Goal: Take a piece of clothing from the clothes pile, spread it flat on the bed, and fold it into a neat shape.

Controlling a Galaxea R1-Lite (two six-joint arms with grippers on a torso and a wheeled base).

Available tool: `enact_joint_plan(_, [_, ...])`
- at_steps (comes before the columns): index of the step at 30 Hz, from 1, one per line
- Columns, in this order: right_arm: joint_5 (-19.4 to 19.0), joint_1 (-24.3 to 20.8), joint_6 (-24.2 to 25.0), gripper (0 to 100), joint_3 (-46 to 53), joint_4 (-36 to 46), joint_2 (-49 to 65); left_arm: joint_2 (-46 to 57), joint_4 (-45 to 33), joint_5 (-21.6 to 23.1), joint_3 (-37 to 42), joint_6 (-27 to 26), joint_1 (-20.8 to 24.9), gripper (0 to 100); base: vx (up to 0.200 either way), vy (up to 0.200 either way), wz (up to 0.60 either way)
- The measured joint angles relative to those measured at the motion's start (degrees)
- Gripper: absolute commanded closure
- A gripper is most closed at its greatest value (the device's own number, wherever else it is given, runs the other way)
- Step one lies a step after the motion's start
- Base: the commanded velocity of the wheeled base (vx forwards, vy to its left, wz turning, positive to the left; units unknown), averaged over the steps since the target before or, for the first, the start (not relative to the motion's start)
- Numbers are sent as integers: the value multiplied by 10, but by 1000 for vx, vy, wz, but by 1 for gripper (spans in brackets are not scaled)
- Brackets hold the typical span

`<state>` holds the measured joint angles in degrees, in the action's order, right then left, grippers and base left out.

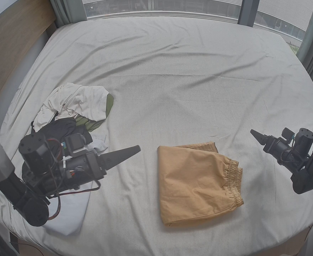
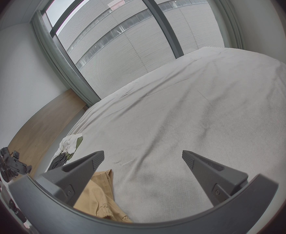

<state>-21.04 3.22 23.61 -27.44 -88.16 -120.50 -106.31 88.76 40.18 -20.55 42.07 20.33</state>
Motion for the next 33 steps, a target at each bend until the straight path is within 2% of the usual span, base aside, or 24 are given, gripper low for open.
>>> enact_joint_plan(5, [0, -10, -2, 0, 12, 0, 0, 27, -1, 14, 13, -36, -34, 0, 0, 0, 0])
enact_joint_plan(12, [-1, -21, -11, 0, 29, 0, -4, 23, -3, 14, 31, -136, -76, 0, 0, 0, 0])
enact_joint_plan(16, [-2, -32, -24, 0, 52, 0, -9, 2, -2, 11, 40, -207, -86, 0, 0, 0, 0])
enact_joint_plan(24, [-6, -59, -35, 0, 102, 3, -19, -25, -2, 10, 64, -289, -100, 0, 0, 0, 0])
enact_joint_plan(33, [-7, -75, -35, 0, 138, 4, -21, -55, 0, 10, 81, -416, -118, 0, 0, 0, 0])
